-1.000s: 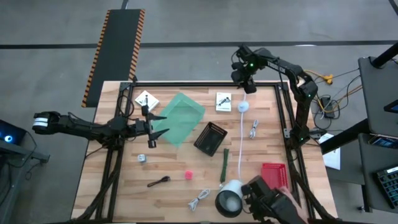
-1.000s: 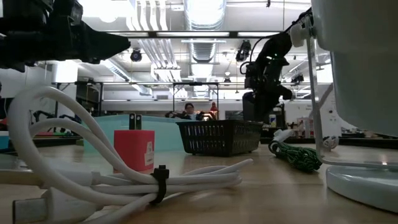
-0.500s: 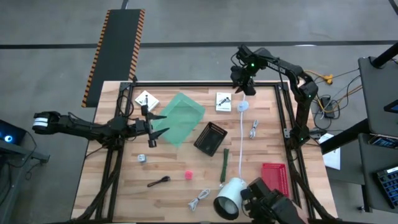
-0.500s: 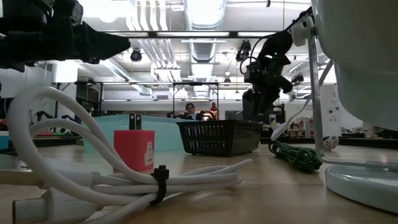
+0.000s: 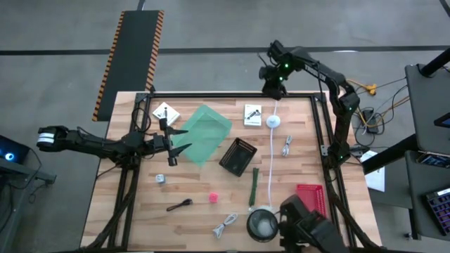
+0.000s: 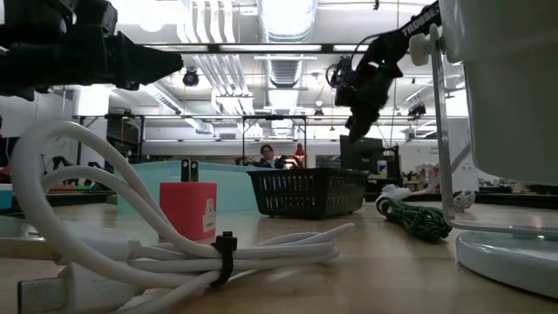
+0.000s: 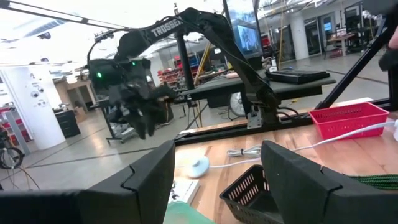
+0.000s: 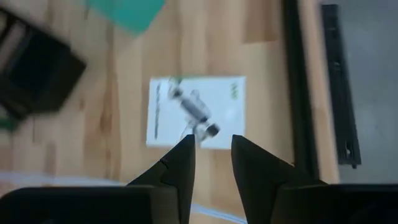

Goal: Pick and place items into bin
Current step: Put the top white charger cable into the green bin

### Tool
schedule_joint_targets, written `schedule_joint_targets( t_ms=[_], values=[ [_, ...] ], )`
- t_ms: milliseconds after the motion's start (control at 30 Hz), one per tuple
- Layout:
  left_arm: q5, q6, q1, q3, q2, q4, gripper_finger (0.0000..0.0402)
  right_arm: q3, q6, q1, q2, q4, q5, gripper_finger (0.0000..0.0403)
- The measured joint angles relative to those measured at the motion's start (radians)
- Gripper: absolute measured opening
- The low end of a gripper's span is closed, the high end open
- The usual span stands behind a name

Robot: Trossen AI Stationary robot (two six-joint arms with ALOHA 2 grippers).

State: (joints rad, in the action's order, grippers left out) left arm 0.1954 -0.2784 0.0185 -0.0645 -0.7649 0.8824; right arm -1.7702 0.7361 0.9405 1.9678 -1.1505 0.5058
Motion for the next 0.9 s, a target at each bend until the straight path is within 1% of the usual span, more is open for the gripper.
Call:
schedule_joint_targets(
  t_ms=[133,233,433,533,633,700,900],
  values=[
    [0.000,0.000,0.000,0.001,0.000,0.001,0.0222,-0.063,-0.095,0.002,0.000,0.002,-0.013,0.0099],
    [0.000,0.000,0.000,0.001,0.001,0.000,0.0222,-0.084,-0.093,-0.003,0.002,-0.005,-0.019,0.0106],
    [0.000,0.001,0.000,0.001,0.001,0.000,0.0222,-0.162,0.096,-0.013,0.059,-0.105,-0.033,0.0121],
    [0.000,0.001,0.000,0.001,0.002,0.000,0.0222,-0.191,0.245,-0.021,0.095,-0.209,-0.044,0.0124],
    [0.001,0.001,0.000,0.001,0.002,0.000,0.0222,-0.205,0.390,-0.042,0.132,-0.313,-0.101,0.0125],
    [0.001,0.001,0.000,0.001,0.001,0.001,0.0222,-0.209,0.447,-0.054,0.145,-0.331,-0.136,0.0125],
    [0.006,-0.021,0.000,0.001,0.001,0.002,0.0222,-0.202,0.609,-0.054,0.141,-0.337,-0.081,0.0122]
  ],
)
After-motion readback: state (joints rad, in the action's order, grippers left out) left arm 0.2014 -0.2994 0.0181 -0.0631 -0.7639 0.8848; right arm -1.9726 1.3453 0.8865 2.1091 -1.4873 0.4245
